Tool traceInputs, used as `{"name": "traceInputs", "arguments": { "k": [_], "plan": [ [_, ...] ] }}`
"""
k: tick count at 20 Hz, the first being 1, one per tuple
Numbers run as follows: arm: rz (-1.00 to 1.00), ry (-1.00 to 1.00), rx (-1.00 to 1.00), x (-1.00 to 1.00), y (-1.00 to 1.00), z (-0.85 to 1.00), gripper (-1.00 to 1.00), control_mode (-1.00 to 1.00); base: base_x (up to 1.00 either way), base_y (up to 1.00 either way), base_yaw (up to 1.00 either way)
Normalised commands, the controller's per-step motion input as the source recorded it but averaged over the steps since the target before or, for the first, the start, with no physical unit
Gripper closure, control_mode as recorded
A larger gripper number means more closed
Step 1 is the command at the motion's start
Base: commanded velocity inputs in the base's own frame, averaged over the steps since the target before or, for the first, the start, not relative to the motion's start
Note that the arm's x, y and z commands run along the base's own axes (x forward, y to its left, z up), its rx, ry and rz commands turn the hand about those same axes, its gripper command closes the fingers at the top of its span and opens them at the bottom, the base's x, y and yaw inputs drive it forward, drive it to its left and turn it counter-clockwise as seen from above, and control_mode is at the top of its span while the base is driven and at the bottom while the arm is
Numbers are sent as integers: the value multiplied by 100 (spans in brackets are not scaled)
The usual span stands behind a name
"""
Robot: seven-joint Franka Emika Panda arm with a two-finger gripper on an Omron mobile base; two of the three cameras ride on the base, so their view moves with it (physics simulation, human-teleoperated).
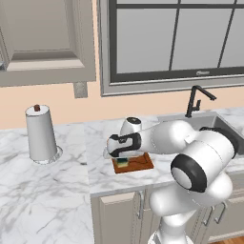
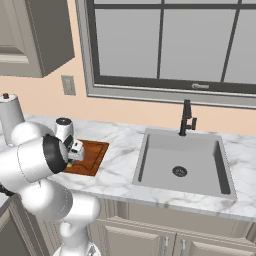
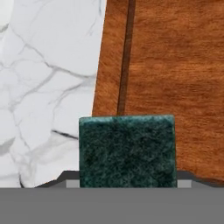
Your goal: Pick up the sponge from the counter and clean the cutting board by briefly scrubbing or pressing down on the cutting board. Once finished, release the sponge.
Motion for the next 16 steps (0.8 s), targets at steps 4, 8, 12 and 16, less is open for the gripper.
{"name": "traceInputs", "arguments": {
  "k": [4,8,12,16],
  "plan": [
    [0,0,0,47,-27,0,100,-100,0,0,0],
    [0,0,0,57,-42,0,100,-100,0,0,0],
    [1,0,0,75,-20,0,100,-100,0,0,0],
    [2,0,0,70,-7,0,100,-100,0,0,0]
  ]
}}
